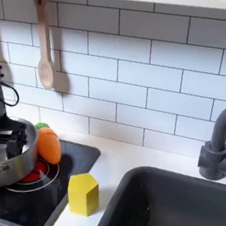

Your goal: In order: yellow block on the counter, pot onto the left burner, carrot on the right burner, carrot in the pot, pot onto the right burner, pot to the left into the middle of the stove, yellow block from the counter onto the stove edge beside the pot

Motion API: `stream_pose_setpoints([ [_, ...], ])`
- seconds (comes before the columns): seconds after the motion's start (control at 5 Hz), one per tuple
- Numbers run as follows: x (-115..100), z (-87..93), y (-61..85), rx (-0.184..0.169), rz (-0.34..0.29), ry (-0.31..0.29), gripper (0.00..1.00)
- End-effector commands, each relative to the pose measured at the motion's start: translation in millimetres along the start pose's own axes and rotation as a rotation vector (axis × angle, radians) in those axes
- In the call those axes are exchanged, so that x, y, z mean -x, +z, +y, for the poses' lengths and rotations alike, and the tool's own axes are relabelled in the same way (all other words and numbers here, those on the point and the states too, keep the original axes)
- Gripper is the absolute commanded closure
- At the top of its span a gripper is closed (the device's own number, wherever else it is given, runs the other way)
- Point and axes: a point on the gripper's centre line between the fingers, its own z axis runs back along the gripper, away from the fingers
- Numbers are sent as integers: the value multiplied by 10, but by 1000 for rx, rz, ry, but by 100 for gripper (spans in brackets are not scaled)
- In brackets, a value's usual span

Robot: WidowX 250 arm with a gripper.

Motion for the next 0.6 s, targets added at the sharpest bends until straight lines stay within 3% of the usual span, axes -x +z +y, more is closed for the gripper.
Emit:
stream_pose_setpoints([
  [0.0,-133,221,-75,0,23,87,0],
  [0.4,-190,302,-69,-1,23,111,0],
])
